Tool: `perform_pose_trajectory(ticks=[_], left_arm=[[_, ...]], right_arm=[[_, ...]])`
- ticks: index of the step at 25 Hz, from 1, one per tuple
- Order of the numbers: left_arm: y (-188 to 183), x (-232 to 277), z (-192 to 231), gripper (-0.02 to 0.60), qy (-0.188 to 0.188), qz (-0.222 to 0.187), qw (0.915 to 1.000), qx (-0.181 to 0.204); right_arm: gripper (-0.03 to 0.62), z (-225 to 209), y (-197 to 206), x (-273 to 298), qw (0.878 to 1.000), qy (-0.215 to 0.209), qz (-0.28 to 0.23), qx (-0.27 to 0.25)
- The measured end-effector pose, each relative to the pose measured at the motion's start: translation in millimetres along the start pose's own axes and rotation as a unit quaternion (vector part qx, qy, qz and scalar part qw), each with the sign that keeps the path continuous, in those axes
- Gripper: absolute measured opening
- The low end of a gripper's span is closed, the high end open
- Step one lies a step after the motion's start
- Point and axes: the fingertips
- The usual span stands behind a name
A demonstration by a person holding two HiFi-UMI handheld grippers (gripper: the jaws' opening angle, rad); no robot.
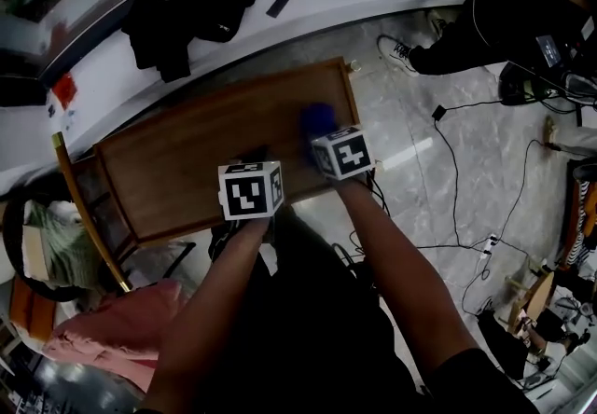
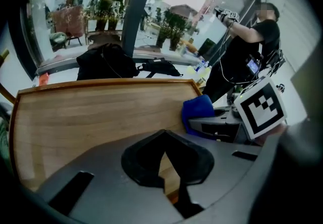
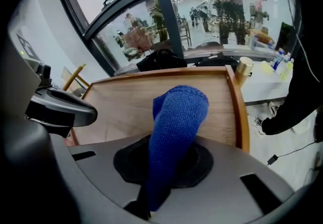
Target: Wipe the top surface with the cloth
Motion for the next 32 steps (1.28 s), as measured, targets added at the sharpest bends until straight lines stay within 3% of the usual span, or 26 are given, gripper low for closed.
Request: perform_pose_trajectory(ticks=[5,10,12,15,18,23,29,32], left_arm=[[-4,11,-26,0.009,0.016,0.003,0.9998,0.008],[-1,8,-32,0.009,0.027,0.0,0.9995,0.017],[-2,2,-28,0.009,0.03,-0.003,0.9994,0.016],[-1,-17,-11,0.009,0.029,-0.016,0.9994,0.006],[0,-46,26,0.009,0.021,-0.037,0.999,-0.015],[9,-110,114,0.009,-0.013,-0.06,0.9951,-0.078],[18,-195,208,0.009,-0.059,-0.089,0.9877,-0.114],[20,-223,236,0.009,-0.068,-0.098,0.9865,-0.112]], right_arm=[[0.048,-39,-4,-20,0.996,0.071,0.032,-0.032],[0.048,-61,4,-30,0.993,0.105,0.055,-0.009],[0.048,-67,2,-32,0.993,0.113,0.046,0.008],[0.048,-51,-10,-42,0.995,0.093,-0.006,0.031],[0.048,1,-16,-45,0.998,0.051,-0.034,0.018],[0.048,138,-26,-6,0.998,-0.051,-0.028,-0.017],[0.048,297,-41,54,0.989,-0.14,-0.022,-0.031],[0.048,358,-46,78,0.984,-0.17,-0.02,-0.041]])
Point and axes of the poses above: the fingertips, and each gripper's own axes: x forward along the fingers, z to its left, y out of its underside, and after that the axes turned 5 degrees about -z, right-handed
